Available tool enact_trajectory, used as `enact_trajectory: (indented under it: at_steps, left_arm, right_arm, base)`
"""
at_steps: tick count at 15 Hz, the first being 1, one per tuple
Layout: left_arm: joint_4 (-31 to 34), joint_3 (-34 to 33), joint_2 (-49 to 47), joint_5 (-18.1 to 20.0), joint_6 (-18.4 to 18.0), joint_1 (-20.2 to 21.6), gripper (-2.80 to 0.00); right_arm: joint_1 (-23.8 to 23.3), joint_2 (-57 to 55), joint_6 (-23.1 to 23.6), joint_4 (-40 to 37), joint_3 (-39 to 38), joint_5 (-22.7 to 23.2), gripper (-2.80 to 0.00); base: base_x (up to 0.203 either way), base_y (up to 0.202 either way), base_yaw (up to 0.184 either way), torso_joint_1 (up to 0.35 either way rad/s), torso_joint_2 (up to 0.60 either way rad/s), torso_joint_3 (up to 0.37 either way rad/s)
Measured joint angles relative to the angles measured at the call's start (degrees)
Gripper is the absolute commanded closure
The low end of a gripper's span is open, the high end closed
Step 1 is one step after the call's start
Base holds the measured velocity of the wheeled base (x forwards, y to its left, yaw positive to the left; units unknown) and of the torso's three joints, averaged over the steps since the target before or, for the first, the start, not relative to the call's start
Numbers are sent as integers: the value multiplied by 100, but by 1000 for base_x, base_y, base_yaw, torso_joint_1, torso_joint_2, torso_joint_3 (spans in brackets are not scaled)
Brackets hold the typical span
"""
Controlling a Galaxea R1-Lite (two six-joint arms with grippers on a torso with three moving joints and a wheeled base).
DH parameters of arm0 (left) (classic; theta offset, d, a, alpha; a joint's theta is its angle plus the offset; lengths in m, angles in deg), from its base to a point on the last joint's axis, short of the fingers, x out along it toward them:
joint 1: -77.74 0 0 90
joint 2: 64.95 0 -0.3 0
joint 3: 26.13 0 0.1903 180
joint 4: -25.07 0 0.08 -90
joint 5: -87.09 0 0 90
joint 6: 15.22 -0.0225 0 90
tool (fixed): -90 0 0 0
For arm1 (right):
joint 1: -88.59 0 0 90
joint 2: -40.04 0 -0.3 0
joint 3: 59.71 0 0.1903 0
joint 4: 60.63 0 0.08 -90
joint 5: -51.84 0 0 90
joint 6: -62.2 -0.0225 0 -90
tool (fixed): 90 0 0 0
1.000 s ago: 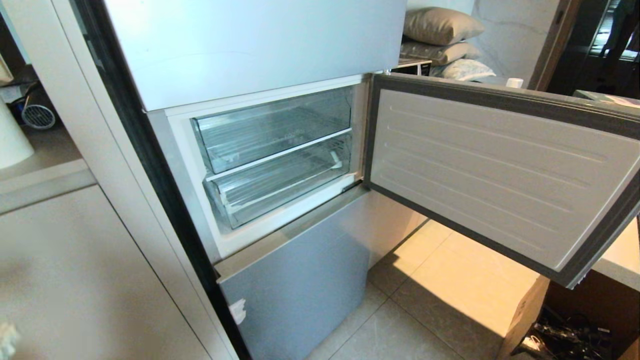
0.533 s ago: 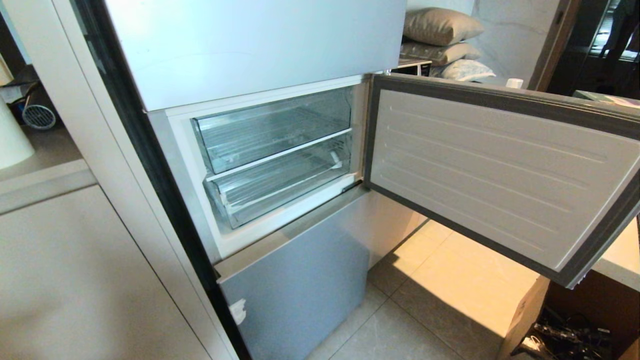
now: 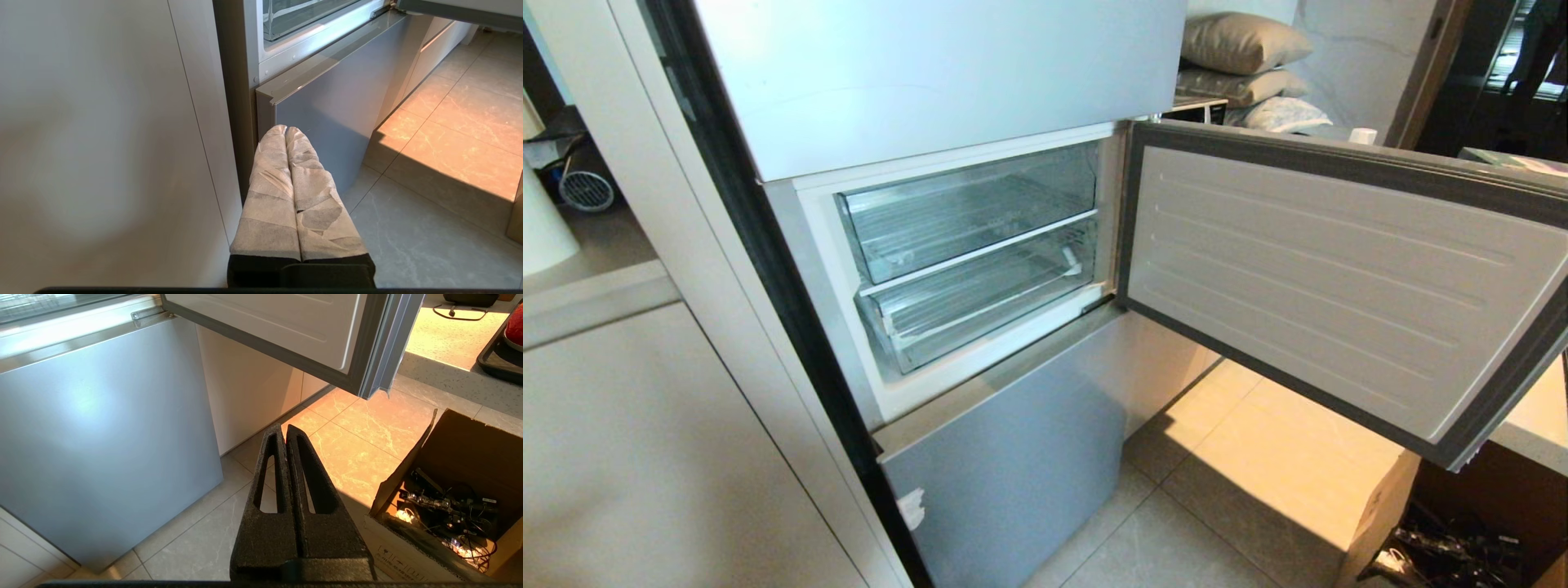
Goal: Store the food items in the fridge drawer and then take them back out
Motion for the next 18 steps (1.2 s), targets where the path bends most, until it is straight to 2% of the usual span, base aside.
enact_trajectory:
  at_steps: [13, 15, 18]
  left_arm:
    - [-2, 0, 0, -6, 72, 0, 0]
    - [-3, 0, 0, -3, 76, 2, 0]
    - [-3, 0, 0, -6, 76, 2, 0]
  right_arm:
    - [-6, -43, -130, -68, 133, -47, 0]
    - [-31, -362, -570, -29, 764, -203, 0]
    - [-358, -1509, -1820, 221, 1791, -355, 0]
  base:
    - [0, 0, 0, 0, 0, 0]
    - [0, 0, 0, 0, 0, 0]
    - [0, 0, 0, 0, 0, 0]
